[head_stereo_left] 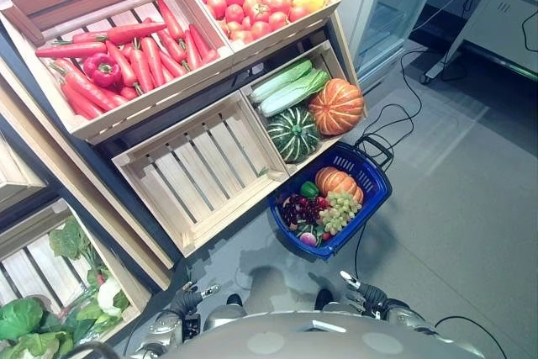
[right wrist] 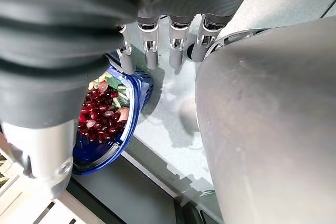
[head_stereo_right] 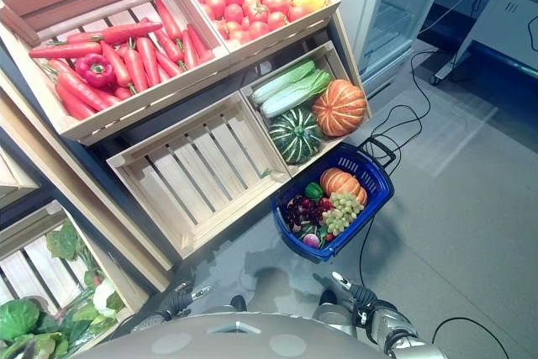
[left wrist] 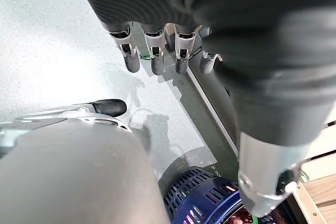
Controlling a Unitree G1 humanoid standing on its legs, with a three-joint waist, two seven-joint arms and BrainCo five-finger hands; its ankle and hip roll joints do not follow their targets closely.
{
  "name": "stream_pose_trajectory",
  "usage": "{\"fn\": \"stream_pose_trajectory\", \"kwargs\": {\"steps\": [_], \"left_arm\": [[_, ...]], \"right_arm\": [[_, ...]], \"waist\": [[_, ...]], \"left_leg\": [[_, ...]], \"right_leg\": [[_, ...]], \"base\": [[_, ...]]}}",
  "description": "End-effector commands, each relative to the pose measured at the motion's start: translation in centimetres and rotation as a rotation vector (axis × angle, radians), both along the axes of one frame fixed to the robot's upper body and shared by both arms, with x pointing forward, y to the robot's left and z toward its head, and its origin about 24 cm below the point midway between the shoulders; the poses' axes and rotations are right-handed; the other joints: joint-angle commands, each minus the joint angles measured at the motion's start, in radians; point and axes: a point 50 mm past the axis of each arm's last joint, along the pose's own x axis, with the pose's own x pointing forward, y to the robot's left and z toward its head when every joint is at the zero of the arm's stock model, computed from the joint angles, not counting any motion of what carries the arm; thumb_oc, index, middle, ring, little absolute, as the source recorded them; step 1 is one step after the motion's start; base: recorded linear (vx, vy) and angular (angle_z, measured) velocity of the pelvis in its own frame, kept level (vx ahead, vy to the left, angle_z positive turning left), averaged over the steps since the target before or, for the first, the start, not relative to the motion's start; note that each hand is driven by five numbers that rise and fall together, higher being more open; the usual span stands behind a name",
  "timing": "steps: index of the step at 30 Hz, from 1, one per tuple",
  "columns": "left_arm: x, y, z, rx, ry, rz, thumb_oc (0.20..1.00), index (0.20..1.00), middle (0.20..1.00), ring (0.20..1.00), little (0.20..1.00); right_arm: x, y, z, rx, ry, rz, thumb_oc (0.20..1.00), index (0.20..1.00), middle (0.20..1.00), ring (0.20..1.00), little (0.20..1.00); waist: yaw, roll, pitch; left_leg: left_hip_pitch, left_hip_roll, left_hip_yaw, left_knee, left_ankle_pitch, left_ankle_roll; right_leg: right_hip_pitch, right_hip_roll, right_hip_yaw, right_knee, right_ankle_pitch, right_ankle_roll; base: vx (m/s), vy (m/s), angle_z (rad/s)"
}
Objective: Pick up fruits and vegetables into the basket
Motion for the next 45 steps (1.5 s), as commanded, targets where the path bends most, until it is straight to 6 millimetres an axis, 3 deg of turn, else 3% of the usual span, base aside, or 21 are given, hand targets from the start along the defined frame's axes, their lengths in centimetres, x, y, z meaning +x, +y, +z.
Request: {"fn": "stream_pose_trajectory", "kwargs": {"steps": [1, 40, 45], "left_arm": [[1.51, -0.07, 0.16, 0.026, -0.003, -0.060, 1.000, 1.000, 1.000, 1.000, 1.000], [0.91, -0.20, 0.01, 0.003, 0.006, -0.037, 1.000, 1.000, 1.000, 1.000, 1.000], [1.60, -0.73, 0.04, -0.007, 0.006, -0.014, 1.000, 1.000, 1.000, 1.000, 1.000]], "right_arm": [[0.11, 1.84, -0.35, 0.062, 0.028, 0.071, 1.000, 1.000, 1.000, 1.000, 1.000], [-0.07, 1.72, -0.39, 0.047, 0.023, 0.041, 1.000, 1.000, 1.000, 1.000, 1.000], [-0.14, 1.92, -0.44, 0.040, 0.027, 0.056, 1.000, 1.000, 1.000, 1.000, 1.000]], "waist": [[-0.010, -0.039, 0.035], [-0.011, -0.034, 0.032], [-0.019, -0.029, 0.029]], "left_leg": [[-0.003, 0.000, 0.004, 0.036, -0.064, 0.028], [0.006, -0.001, 0.006, 0.030, -0.064, 0.029], [0.007, 0.002, 0.010, 0.026, -0.060, 0.024]], "right_leg": [[0.058, -0.084, -0.039, 0.018, -0.018, 0.073], [0.067, -0.085, -0.039, 0.007, -0.015, 0.072], [0.062, -0.088, -0.032, 0.009, -0.014, 0.075]], "base": [[0.00, 0.000, 0.00], [0.00, 0.000, 0.00], [0.00, 0.002, -0.01]]}}
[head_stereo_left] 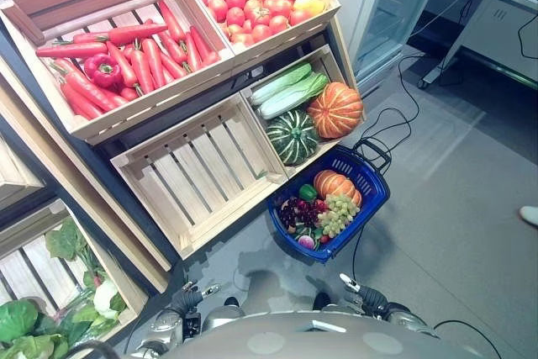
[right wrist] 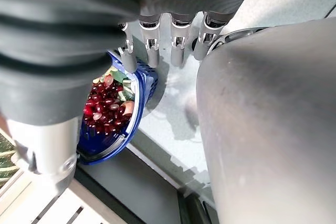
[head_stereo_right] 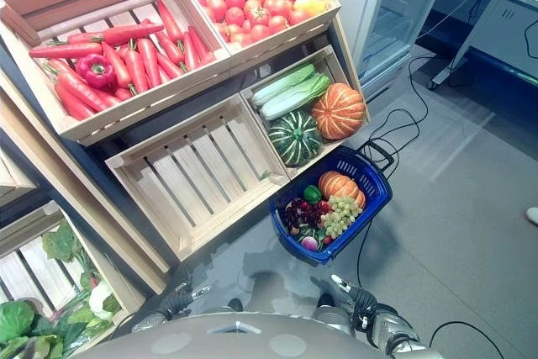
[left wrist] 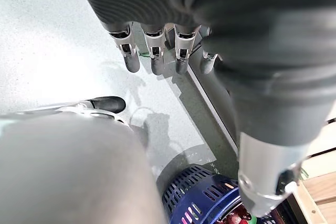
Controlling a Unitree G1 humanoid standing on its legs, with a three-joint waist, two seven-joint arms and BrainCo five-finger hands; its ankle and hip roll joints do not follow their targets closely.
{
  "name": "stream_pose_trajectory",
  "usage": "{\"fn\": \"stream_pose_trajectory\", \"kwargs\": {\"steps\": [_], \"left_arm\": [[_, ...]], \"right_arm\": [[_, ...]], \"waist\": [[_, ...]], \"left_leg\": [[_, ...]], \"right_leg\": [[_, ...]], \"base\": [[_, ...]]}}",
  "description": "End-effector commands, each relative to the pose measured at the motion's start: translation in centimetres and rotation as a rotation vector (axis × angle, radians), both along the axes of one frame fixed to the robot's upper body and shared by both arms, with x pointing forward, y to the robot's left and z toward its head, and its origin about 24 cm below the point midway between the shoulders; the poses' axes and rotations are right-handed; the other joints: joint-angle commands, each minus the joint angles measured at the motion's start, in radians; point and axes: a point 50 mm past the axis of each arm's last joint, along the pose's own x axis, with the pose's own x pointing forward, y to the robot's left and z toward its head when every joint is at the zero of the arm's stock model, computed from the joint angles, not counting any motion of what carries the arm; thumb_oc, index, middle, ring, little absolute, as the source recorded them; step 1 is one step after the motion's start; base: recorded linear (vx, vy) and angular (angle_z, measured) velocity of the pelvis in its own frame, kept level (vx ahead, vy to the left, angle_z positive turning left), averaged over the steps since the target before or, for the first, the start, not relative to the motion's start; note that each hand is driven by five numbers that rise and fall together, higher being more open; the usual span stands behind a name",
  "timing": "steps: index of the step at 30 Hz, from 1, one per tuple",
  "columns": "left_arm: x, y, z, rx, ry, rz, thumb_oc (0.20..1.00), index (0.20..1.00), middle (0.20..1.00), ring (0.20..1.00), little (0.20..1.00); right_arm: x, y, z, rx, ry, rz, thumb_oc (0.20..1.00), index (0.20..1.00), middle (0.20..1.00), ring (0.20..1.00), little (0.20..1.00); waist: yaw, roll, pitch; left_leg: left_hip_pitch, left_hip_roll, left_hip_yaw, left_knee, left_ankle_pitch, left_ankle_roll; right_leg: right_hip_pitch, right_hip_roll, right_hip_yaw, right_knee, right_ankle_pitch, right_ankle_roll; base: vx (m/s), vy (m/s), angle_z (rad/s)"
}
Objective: Pick up fruits and vegetables into the basket
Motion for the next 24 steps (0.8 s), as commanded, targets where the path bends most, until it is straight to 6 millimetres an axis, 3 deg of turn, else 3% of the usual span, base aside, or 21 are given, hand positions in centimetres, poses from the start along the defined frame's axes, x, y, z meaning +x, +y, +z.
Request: {"fn": "stream_pose_trajectory", "kwargs": {"steps": [1, 8, 24], "left_arm": [[1.7, -0.6, 0.1, -0.002, -0.004, -0.012, 1.000, 1.000, 1.000, 1.000, 1.000], [2.8, -0.5, 0.3, -0.004, -0.006, 0.002, 1.000, 1.000, 1.000, 1.000, 1.000], [2.6, -0.4, 0.3, -0.010, 0.005, 0.030, 1.000, 1.000, 1.000, 1.000, 1.000]], "right_arm": [[0.3, 1.7, -0.3, 0.028, 0.024, 0.061, 1.000, 1.000, 1.000, 1.000, 1.000], [0.3, 1.3, -0.2, 0.026, 0.018, 0.068, 1.000, 1.000, 1.000, 1.000, 1.000], [0.1, 1.0, -0.3, 0.013, 0.027, 0.072, 1.000, 1.000, 1.000, 1.000, 1.000]], "waist": [[-0.020, -0.015, 0.032], [-0.030, -0.015, 0.032], [-0.035, -0.009, 0.026]], "left_leg": [[-0.018, 0.004, 0.007, 0.027, -0.053, 0.025], [-0.021, 0.005, 0.010, 0.030, -0.056, 0.027], [-0.014, 0.007, 0.014, 0.034, -0.061, 0.024]], "right_leg": [[0.031, -0.091, -0.031, 0.029, -0.024, 0.076], [0.024, -0.091, -0.023, 0.031, -0.026, 0.076], [0.034, -0.094, -0.022, 0.030, -0.031, 0.076]], "base": [[0.01, 0.006, -0.04], [0.00, 0.002, -0.04], [0.00, 0.000, 0.00]]}}
